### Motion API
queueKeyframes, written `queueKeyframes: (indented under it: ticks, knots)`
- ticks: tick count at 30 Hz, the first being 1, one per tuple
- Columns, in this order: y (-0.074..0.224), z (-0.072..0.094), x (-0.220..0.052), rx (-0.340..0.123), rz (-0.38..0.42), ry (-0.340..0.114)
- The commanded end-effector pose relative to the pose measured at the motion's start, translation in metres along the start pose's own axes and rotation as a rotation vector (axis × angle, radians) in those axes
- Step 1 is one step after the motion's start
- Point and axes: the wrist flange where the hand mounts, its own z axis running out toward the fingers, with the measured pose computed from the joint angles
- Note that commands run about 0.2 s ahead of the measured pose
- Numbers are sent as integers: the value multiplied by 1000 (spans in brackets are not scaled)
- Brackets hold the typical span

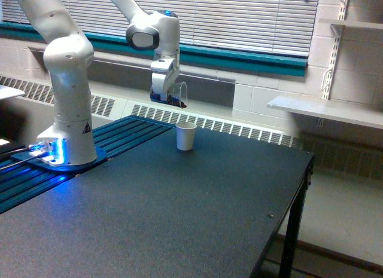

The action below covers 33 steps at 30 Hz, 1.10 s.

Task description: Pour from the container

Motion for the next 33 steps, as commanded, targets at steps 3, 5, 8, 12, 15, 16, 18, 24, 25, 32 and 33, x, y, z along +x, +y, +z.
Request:
queueKeyframes:
  ticks: [3,5,8,12,15,16,18,24,25,32,33]
  knots:
    - [4,5,7,-6,-3,-6]
    - [4,5,8,-7,-3,-9]
    - [4,6,8,-7,-3,-12]
    - [3,6,9,-8,-4,-17]
    - [3,6,10,-10,-3,-19]
    - [2,6,10,-10,-3,-20]
    - [2,6,10,-11,-4,-22]
    - [0,6,10,-10,-3,-28]
    - [0,7,10,-10,-3,-29]
    - [-1,8,9,-12,-2,-38]
    - [-1,8,9,-12,-1,-40]
